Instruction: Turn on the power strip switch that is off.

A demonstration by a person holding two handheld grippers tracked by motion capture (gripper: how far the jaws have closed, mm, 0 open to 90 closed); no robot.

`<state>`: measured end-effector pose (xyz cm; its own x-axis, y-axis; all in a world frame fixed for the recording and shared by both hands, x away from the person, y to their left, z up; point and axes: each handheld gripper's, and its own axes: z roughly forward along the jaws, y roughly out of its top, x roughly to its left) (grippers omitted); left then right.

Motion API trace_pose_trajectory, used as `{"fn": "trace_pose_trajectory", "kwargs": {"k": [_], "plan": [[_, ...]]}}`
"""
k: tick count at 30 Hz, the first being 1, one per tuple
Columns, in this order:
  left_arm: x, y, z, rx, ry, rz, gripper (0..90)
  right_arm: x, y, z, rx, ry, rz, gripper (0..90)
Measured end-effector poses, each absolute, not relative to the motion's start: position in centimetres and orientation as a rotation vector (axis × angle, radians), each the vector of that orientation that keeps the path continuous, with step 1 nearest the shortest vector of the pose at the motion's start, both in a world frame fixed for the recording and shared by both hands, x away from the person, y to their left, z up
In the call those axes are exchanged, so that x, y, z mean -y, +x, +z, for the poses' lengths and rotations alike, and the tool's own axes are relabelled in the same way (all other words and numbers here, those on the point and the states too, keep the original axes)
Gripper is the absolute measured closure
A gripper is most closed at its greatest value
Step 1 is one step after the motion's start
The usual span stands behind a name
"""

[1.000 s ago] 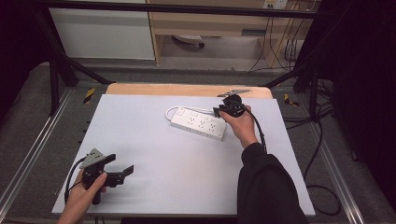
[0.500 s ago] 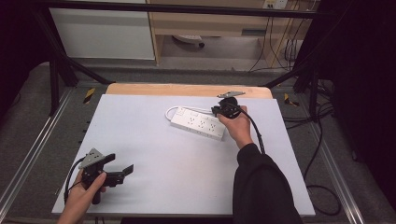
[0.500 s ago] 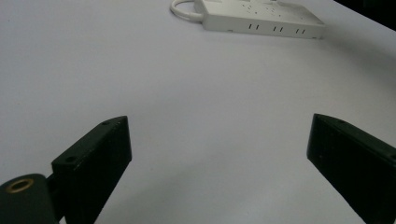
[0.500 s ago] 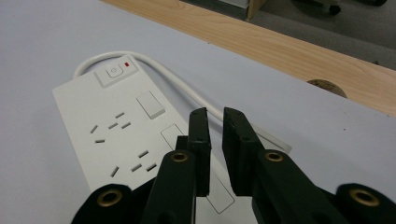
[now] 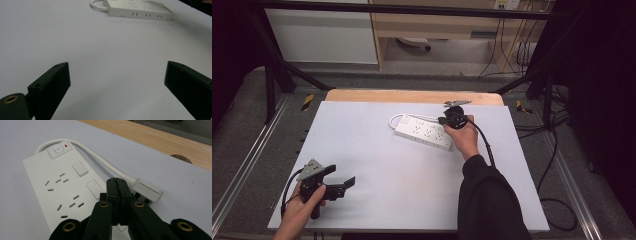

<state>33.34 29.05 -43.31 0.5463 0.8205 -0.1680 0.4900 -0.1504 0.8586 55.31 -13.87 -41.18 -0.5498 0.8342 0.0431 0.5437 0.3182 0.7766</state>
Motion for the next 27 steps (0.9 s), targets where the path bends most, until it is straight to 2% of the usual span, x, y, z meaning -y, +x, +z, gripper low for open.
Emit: {"fn": "trace_pose_trajectory", "kwargs": {"k": [27], "plan": [[-28.9,33.4,-43.5,-1.087,1.824,0.414,6.5,13.7,55.4,-42.5,-2.244,1.259,1.049,90.0]]}}
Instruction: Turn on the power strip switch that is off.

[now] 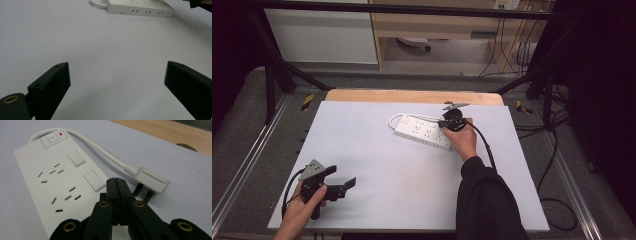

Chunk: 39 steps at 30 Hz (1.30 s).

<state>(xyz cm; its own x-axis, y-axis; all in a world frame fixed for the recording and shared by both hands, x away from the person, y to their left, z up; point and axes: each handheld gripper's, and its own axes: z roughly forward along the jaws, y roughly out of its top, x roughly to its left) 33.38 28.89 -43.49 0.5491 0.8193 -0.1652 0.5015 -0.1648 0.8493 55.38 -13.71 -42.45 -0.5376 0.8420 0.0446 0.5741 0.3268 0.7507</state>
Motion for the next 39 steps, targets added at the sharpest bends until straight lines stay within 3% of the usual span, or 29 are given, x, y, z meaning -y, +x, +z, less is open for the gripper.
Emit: {"fn": "trace_pose_trajectory", "kwargs": {"k": [39], "plan": [[-28.89,33.38,-43.5,-1.093,1.824,0.42,6.5,13.89,54.71,-43.24,-2.219,1.224,1.1,90.0]]}}
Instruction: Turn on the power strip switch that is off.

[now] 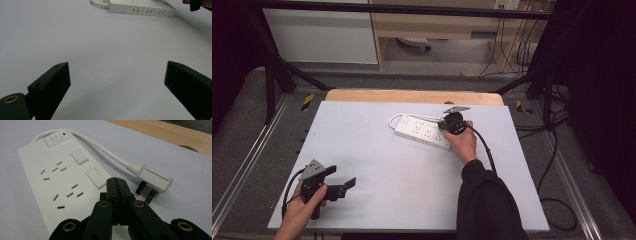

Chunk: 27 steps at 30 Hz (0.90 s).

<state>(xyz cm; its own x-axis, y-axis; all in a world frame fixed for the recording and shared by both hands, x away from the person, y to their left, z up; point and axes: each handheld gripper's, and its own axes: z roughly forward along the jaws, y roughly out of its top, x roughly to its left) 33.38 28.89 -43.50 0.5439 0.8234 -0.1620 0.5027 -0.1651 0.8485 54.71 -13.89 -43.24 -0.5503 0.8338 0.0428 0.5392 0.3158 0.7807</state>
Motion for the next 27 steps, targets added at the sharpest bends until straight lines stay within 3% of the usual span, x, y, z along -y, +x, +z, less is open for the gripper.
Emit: {"fn": "trace_pose_trajectory", "kwargs": {"k": [27], "plan": [[-28.97,33.38,-43.49,-1.099,1.821,0.419,6.6,13.49,54.76,-43.49,-2.222,1.214,1.1,90.0]]}}
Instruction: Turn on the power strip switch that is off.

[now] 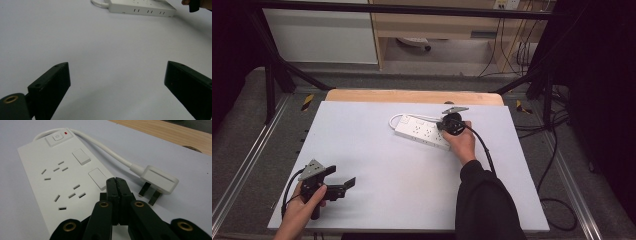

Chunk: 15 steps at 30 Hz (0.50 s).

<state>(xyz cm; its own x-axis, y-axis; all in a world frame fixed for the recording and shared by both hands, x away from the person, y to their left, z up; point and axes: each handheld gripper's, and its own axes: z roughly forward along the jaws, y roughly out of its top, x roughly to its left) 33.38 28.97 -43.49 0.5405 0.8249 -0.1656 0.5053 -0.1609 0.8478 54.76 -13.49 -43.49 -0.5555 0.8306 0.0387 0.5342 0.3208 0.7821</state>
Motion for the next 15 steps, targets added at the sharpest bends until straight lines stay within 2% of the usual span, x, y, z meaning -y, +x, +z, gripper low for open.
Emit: {"fn": "trace_pose_trajectory", "kwargs": {"k": [15], "plan": [[-29.03,33.36,-43.45,-1.098,1.822,0.422,6.6,13.51,54.83,-43.51,-2.218,1.227,1.114,90.0]]}}
